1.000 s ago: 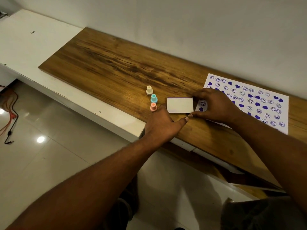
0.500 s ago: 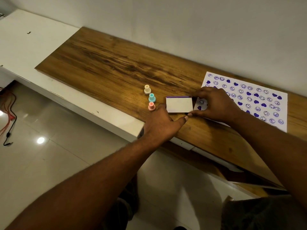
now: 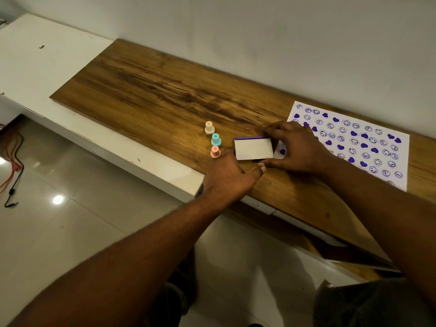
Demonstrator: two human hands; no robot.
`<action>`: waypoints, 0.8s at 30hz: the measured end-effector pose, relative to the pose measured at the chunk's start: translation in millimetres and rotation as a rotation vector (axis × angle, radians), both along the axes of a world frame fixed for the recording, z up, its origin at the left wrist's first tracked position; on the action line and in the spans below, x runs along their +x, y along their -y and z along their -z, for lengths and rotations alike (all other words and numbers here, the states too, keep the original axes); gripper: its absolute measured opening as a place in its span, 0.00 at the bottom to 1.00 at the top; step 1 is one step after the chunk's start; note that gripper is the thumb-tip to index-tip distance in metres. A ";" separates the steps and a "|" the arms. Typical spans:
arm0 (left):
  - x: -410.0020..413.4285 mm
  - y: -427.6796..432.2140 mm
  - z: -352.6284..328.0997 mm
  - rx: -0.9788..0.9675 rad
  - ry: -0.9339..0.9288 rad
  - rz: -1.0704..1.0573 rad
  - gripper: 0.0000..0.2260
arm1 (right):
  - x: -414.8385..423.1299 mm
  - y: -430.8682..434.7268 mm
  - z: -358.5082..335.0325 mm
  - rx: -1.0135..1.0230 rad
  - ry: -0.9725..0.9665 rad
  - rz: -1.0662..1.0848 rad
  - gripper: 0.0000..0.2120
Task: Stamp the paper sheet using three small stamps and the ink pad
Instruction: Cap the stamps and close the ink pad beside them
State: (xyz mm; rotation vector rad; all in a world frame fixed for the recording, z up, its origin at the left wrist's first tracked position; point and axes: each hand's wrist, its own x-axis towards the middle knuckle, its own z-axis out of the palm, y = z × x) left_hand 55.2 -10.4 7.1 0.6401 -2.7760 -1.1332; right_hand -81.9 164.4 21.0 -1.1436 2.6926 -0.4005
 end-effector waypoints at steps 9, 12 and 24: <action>3.3 2.9 -0.9 0.011 0.041 0.038 0.38 | 3.0 16.4 1.3 -0.033 0.003 -0.018 0.38; 3.0 3.7 -2.9 0.012 0.049 0.032 0.37 | 2.0 17.4 0.7 -0.044 0.007 -0.002 0.37; 8.9 12.0 -28.2 -0.128 -0.022 0.024 0.31 | 34.1 44.0 -17.7 -0.115 -0.217 0.394 0.49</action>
